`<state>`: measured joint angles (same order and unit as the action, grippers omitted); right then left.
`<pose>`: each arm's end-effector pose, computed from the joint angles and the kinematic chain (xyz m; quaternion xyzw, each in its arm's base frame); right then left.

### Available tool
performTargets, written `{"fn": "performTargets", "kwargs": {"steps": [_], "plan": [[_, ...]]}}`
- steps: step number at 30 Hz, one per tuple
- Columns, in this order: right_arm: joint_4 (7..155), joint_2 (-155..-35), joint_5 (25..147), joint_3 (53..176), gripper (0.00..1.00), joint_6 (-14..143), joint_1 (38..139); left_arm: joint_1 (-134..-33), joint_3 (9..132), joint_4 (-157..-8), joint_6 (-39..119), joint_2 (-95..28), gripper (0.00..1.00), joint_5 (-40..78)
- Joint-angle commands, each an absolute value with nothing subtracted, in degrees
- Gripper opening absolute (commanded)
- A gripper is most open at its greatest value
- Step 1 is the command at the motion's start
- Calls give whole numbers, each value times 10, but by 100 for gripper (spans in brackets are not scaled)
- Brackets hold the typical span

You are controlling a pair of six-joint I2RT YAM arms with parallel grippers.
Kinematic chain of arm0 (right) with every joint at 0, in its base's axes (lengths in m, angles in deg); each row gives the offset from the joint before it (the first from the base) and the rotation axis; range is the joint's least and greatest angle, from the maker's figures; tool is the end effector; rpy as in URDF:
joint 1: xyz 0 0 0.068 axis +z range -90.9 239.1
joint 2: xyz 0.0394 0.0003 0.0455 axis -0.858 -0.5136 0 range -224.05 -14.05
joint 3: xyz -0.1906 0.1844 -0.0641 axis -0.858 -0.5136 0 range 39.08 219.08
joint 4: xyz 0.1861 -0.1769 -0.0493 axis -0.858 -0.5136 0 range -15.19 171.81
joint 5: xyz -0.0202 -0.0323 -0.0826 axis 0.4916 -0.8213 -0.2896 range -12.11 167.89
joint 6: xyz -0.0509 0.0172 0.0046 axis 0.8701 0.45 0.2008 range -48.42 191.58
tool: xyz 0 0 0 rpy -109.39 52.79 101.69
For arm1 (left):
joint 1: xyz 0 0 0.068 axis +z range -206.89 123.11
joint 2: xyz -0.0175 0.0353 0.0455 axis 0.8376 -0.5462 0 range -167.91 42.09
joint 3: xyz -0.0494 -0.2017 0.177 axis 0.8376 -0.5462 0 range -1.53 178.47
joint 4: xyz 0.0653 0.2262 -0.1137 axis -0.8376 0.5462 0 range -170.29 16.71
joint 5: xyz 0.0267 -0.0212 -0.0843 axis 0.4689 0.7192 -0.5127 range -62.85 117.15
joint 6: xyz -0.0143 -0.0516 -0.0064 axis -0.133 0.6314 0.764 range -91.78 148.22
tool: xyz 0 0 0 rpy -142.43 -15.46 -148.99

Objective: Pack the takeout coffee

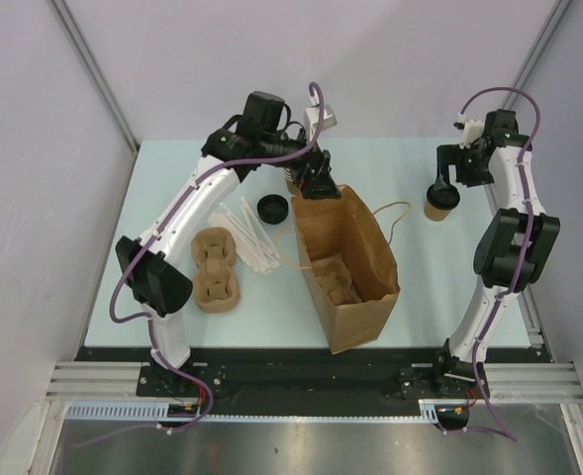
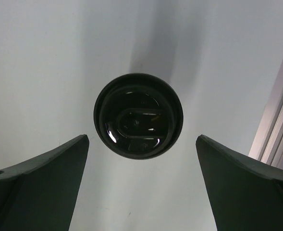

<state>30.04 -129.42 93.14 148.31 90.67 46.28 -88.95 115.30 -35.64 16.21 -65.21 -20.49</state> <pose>0.4318 -0.0886 0.2937 -0.0887 0.9491 0.0473 0.2985 0.3339 -0.2400 0.4089 0.4771 0.6828 -0.4264 0.3528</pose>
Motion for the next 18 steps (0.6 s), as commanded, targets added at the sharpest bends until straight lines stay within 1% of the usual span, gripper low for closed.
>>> {"fn": "performTargets", "kwargs": {"steps": [1,5,18], "plan": [[341,-1311,913,1498,100,915,481,-867,1229,-344,170,-657,99,-206],[348,-1331,911,1503,100,916,489,-851,1250,-338,178,-657,99,-211],[353,-1369,898,1519,96,921,496,-837,1230,-330,167,-634,99,-199]]}}
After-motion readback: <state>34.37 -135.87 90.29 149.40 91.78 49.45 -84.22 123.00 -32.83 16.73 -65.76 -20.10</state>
